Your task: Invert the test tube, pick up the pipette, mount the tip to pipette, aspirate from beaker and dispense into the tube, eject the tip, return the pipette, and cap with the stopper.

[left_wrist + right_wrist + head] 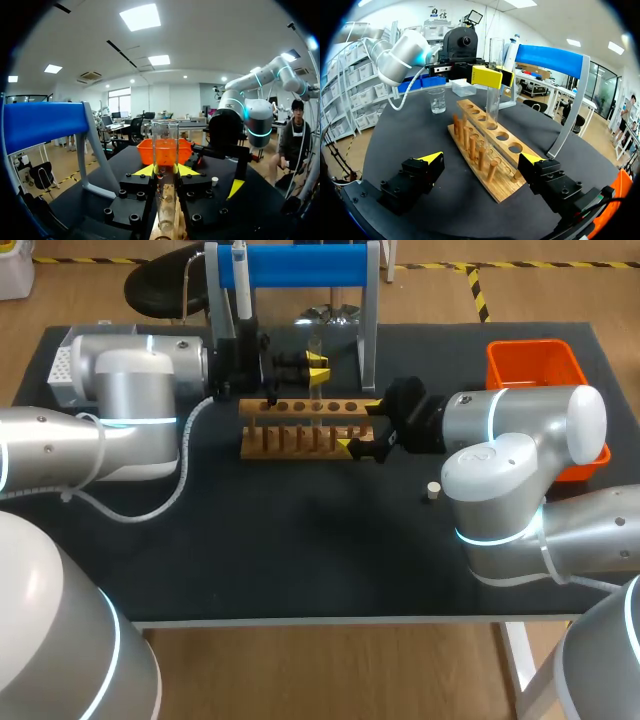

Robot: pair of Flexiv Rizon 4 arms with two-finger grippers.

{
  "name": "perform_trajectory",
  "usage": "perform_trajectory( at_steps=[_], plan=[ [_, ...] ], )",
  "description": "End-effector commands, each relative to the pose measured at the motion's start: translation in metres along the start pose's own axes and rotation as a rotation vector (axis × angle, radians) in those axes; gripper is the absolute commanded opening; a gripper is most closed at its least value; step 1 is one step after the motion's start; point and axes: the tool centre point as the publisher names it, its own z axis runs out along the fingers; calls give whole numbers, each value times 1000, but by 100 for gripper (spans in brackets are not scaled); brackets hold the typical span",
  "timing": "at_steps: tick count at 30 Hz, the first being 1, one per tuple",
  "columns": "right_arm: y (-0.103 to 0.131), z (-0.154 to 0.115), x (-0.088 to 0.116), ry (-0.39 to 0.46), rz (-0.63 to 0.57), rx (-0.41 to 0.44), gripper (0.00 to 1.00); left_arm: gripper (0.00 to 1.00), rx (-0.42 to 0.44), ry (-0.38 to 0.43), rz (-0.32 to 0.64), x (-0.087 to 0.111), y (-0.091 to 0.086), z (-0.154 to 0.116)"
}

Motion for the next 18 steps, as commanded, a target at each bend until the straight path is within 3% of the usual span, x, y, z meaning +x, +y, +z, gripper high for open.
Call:
perform_trajectory(
  at_steps=[1, 18],
  plan=[
    [0, 1, 0, -1, 0, 0, 100, 0, 4, 10, -3, -3, 5, 2],
    [0, 1, 0, -1, 0, 0, 100, 0, 0, 22, -12, -4, 10, 4]
  ],
)
